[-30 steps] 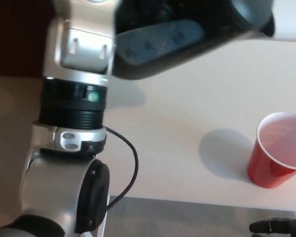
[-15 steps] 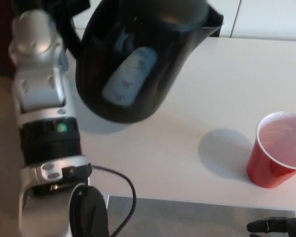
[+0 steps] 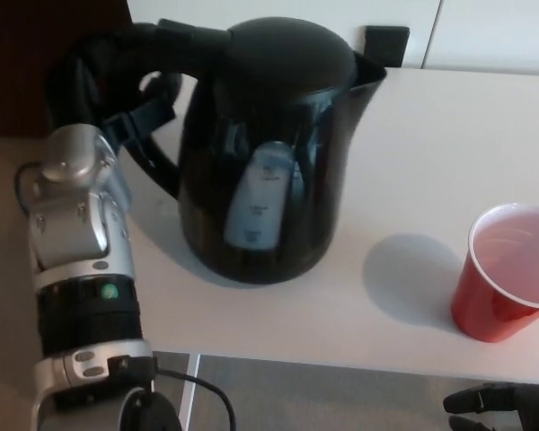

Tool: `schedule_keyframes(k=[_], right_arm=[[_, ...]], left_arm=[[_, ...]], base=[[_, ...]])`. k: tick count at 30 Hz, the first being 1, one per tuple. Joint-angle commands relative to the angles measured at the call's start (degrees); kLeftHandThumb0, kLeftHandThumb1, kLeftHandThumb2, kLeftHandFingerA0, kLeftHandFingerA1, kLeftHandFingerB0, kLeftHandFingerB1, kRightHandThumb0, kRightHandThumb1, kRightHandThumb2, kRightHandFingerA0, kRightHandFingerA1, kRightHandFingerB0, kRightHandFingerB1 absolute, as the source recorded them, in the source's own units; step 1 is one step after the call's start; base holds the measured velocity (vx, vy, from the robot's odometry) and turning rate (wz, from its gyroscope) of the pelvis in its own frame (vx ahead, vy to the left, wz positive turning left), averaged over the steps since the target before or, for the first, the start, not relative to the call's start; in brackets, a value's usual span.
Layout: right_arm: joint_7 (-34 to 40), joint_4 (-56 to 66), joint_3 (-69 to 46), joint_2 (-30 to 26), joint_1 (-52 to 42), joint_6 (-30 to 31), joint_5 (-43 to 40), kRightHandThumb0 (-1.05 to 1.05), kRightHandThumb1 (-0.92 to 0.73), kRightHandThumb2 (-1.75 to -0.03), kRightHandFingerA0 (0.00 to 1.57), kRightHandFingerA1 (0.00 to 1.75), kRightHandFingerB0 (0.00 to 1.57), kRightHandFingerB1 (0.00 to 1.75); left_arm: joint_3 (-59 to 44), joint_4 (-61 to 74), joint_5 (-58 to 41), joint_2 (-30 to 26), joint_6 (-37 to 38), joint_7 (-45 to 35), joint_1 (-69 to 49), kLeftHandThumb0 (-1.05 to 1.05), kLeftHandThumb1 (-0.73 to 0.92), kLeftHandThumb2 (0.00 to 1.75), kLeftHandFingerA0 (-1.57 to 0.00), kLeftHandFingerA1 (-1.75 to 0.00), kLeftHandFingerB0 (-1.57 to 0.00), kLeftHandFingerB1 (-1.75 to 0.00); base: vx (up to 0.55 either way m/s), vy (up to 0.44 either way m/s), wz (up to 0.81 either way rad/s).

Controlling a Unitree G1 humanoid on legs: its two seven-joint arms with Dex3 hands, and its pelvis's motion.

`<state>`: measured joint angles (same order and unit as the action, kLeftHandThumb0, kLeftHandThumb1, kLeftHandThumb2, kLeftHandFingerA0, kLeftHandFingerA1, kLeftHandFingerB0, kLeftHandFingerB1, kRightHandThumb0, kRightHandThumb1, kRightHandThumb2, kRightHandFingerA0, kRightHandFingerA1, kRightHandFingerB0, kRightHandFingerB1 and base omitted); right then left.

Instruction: The robot walk towards a table in front and uses its left hand to pick up the pot from the base and pour water to the cup on the right hand side

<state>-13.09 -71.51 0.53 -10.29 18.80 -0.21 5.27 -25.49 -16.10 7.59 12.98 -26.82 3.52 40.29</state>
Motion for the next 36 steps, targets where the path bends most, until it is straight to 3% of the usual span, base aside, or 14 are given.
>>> schedule_keyframes(k=[1, 2, 6, 7, 8, 10, 12, 14, 24, 25, 27, 31, 33, 36], right_arm=[[0.09, 0.25, 0.72, -0.94, 0.51, -0.61, 1.03, -0.58, -0.35, -0.84, 0.78, 0.84, 0.7, 0.79], [0.06, 0.37, 0.98, -1.01, 0.52, -0.75, 1.26, -0.59, -0.36, -0.82, 0.81, 0.83, 0.7, 0.76], [0.12, 0.51, 1.32, -1.09, 0.52, -0.89, 1.46, -0.59, -0.36, -0.82, 0.81, 0.83, 0.7, 0.76], [-0.06, 0.64, 1.41, -1.08, 0.75, -0.78, 1.52, -0.57, -0.28, -0.95, 0.78, 0.84, 0.64, 0.78], [-0.28, 0.81, 1.53, -1.08, 1.03, -0.64, 1.61, -0.57, -0.28, -0.95, 0.78, 0.84, 0.64, 0.78], [-0.69, 0.79, 1.81, -1.35, 1.16, -0.93, 1.88, -0.58, -0.31, -0.94, 0.75, 0.82, 0.65, 0.78], [-0.51, 0.63, 1.69, -1.3, 1.51, -0.69, 1.76, -0.58, -0.31, -0.92, 0.76, 0.82, 0.66, 0.78], [-0.56, 0.5, 1.62, -1.38, 1.79, -0.69, 1.71, -0.59, -0.31, -0.93, 0.77, 0.82, 0.66, 0.78], [-0.43, 0.7, 2.53, -1.5, 1.81, -0.91, 2.33, -0.59, -0.3, -0.93, 0.76, 0.82, 0.65, 0.78], [0.08, 0.86, 3.04, -1.37, 2.12, -0.53, 2.81, -0.57, -0.31, -0.92, 0.76, 0.81, 0.62, 0.76], [0.4, 0.94, 3.29, -1.37, 2.42, -0.04, 2.87, -0.58, -0.3, -0.95, 0.79, 0.84, 0.62, 0.77], [0.4, 1.0, 3.28, -1.51, 2.51, 0.04, 2.79, -0.58, -0.3, -0.95, 0.79, 0.84, 0.62, 0.77], [0.24, 0.93, 3.26, -1.5, 2.63, -0.26, 2.78, -0.57, -0.3, -0.95, 0.77, 0.84, 0.59, 0.75], [-0.1, 0.88, 2.88, -1.4, 2.73, -0.23, 2.4, -0.57, -0.3, -0.95, 0.77, 0.84, 0.59, 0.75]], left_arm=[[3.8, 0.11, -4.85, 1.75, 0.38, 0.81, -1.43, -0.14, 0.79, 0.68, -0.88, -1.56, -0.75, -1.1], [4.62, 0.03, -4.8, 1.45, 0.8, 0.87, -1.72, -0.13, 0.81, 0.64, -0.92, -1.51, -0.76, -0.98], [6.44, -0.08, -5.75, 0.55, 1.36, 1.48, -2.33, -0.13, 0.81, 0.64, -0.92, -1.51, -0.76, -0.98], [9.31, 1.43, -6.48, -1.35, 0.27, -4.18, -3.41, -0.64, 0.41, 0.77, 0.0, -0.09, 0.0, -0.11], [12.82, 3.32, -7.33, -3.69, -1.11, -11.29, -4.73, -0.64, 0.41, 0.77, 0.0, -0.09, 0.0, -0.11], [16.46, 5.09, -7.2, -6.02, -1.13, -14.94, -5.84, -0.69, 0.42, 0.76, 0.0, 0.0, 0.0, -0.01], [19.02, 6.63, -6.78, -7.77, -0.59, -16.25, -6.39, -0.66, 0.41, 0.76, -0.01, -0.08, 0.0, -0.03], [20.8, 7.33, -6.24, -8.93, -0.37, -16.62, -6.4, -0.69, 0.41, 0.74, 0.0, 0.0, 0.0, -0.01], [25.88, 11.48, -7.46, -13.43, -2.59, -17.87, -7.66, -0.71, 0.41, 0.75, 0.0, 0.0, 0.0, -0.01], [26.78, 11.69, -7.62, -15.88, -4.18, -20.73, -7.77, -0.76, 0.44, 0.55, 0.0, 0.0, 0.0, 0.0], [27.81, 11.28, -8.61, -18.98, -4.99, -24.51, -8.06, -0.75, 0.42, 0.55, 0.0, 0.0, 0.0, 0.0], [28.39, 11.19, -9.5, -19.83, -5.24, -24.8, -7.79, -0.75, 0.42, 0.55, 0.0, 0.0, 0.0, 0.0], [34.01, 9.35, -5.02, -27.68, -3.05, -31.28, -8.27, -0.75, 0.43, 0.55, 0.0, 0.0, 0.0, 0.0], [35.36, 8.53, -5.48, -30.07, -1.77, -32.24, -8.6, -0.75, 0.43, 0.55, 0.0, 0.0, 0.0, 0.0]], base=[[0.0, 0.0, 0.0], [0.0, 0.0, 0.0], [0.0, 0.0, 0.0], [0.0, 0.0, 0.0], [0.0, 0.0, 0.0], [0.0, 0.0, 0.0], [0.0, 0.0, 0.0], [0.0, 0.0, 0.0], [0.0, 0.0, 0.0], [0.0, 0.0, 0.0], [0.0, 0.0, 0.0], [0.0, 0.0, 0.0], [0.0, 0.0, 0.0], [0.0, 0.0, 0.0]])
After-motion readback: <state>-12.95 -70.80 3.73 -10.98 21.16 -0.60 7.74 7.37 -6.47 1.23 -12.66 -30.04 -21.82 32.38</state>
